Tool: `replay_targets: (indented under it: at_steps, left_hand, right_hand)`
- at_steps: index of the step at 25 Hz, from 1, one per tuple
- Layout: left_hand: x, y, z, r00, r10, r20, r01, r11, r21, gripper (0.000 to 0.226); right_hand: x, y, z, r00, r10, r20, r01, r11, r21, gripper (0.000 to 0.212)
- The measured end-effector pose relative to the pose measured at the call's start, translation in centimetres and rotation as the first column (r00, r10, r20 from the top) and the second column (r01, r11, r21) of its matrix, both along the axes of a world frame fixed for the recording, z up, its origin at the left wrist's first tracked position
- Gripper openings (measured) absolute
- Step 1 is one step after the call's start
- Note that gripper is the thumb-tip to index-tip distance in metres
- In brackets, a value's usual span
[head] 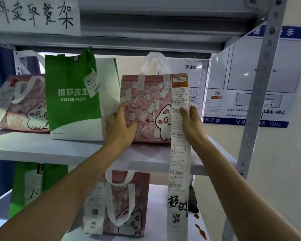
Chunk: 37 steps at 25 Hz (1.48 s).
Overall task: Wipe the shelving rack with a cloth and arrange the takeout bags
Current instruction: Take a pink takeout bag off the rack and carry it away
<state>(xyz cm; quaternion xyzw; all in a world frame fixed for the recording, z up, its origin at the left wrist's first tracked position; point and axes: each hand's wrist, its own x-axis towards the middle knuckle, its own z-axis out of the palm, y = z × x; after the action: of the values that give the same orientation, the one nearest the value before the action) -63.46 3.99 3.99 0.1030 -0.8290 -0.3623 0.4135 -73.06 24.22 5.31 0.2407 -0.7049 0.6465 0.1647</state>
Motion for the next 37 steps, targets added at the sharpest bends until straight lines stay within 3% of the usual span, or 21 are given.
replay_targets:
  at_steps: [5,10,16,23,37]
  left_hand:
    - [2.3,0.3,0.3,0.989,-0.126,-0.08,0.13,0.991,0.04,0.055]
    - [5.9,-0.4,0.6,0.963,-0.232,-0.139,0.237,0.971,0.023,0.047]
    - [10.0,-0.8,0.0,0.923,-0.338,-0.185,0.343,0.939,-0.007,0.04]
    - [15.3,0.2,-1.6,0.875,-0.425,-0.232,0.438,0.899,0.003,0.041]
    - [25.1,6.6,-9.7,0.713,-0.651,-0.261,0.67,0.742,-0.02,0.039]
  right_hand:
    - [3.7,0.3,0.0,0.999,-0.023,-0.05,0.02,0.998,-0.052,0.019]
    - [8.1,0.1,0.2,0.987,-0.141,-0.073,0.135,0.988,-0.077,0.034]
    - [13.9,0.5,-0.7,0.975,-0.211,-0.072,0.199,0.97,-0.143,0.025]
    - [22.6,1.4,-1.9,0.946,-0.307,-0.103,0.291,0.946,-0.144,0.031]
    - [38.3,6.5,-11.5,0.795,-0.606,-0.034,0.577,0.772,-0.267,0.037]
